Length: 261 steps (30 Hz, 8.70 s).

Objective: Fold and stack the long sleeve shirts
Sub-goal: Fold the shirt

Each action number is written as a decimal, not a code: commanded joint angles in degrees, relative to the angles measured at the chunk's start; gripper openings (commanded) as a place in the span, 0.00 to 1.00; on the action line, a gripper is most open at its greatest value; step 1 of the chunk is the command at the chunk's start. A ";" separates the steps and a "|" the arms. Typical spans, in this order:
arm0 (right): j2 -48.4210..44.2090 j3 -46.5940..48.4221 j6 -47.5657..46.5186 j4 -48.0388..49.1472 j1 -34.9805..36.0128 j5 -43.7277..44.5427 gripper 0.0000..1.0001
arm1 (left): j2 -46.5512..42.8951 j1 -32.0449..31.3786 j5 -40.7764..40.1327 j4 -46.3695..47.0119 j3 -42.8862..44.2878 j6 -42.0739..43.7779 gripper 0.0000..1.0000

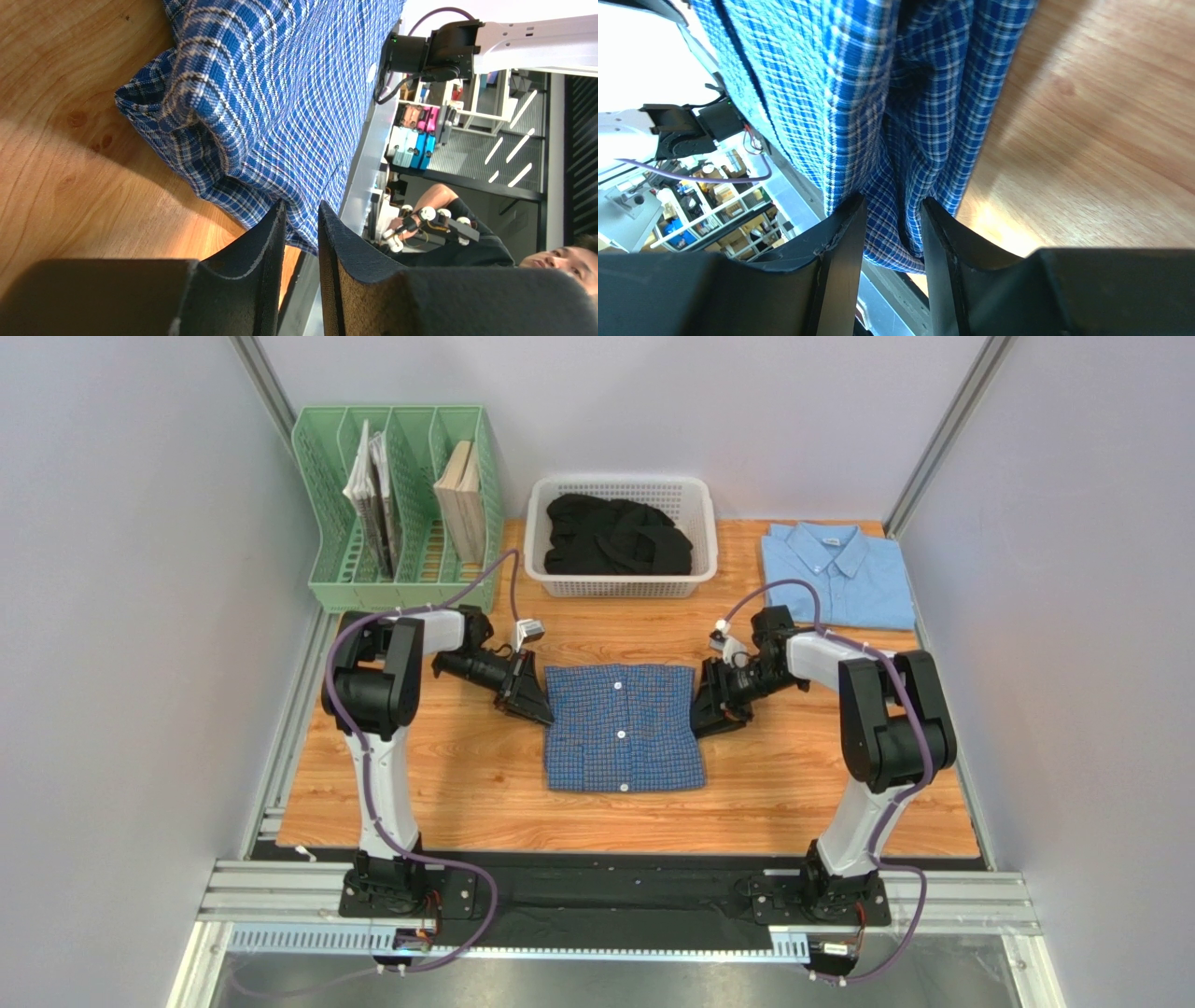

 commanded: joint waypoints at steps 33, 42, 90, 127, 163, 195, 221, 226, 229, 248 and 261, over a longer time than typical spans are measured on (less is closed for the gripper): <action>2.39 2.17 0.06 0.82 0.15 -1.98 0.00 | -5.06 -2.58 -2.67 7.76 -2.18 -5.78 0.43; 0.29 1.64 0.59 0.82 -0.29 -2.15 0.00 | -6.64 -3.20 0.07 8.73 -2.96 -6.91 0.00; 25.58 31.43 -4.95 -3.84 -1.17 -13.05 0.49 | 6.29 -2.24 -5.11 20.16 15.67 -19.49 0.63; 9.45 11.34 38.86 43.67 7.70 -14.00 1.00 | -21.71 -10.05 -20.33 78.69 -22.55 -71.07 0.99; 14.46 37.00 -25.40 -22.28 10.86 2.57 0.65 | -42.87 -2.61 -15.25 33.71 -14.68 -23.46 0.99; 10.20 26.42 -25.51 -24.76 4.72 5.67 1.00 | -41.09 1.63 -2.92 22.35 -7.01 -14.13 0.99; 30.08 27.92 -27.80 -26.96 10.25 -12.96 0.48 | -39.78 1.98 -4.50 24.02 -8.33 -18.96 0.99; 24.55 28.71 -24.11 -26.96 9.29 -14.90 0.00 | -39.78 2.77 -4.59 23.93 -8.85 -19.23 0.99; 19.80 29.33 -21.04 -27.04 8.41 -14.64 0.00 | -39.60 3.39 -4.59 23.76 -8.59 -19.49 0.99; 3.62 39.59 -16.01 -35.47 5.43 13.74 0.00 | -39.43 3.65 -4.07 22.00 -7.63 -17.56 0.99; -2.62 52.08 -22.08 -41.30 -0.30 33.25 0.00 | -37.93 4.36 -2.75 22.44 -8.59 -15.36 0.99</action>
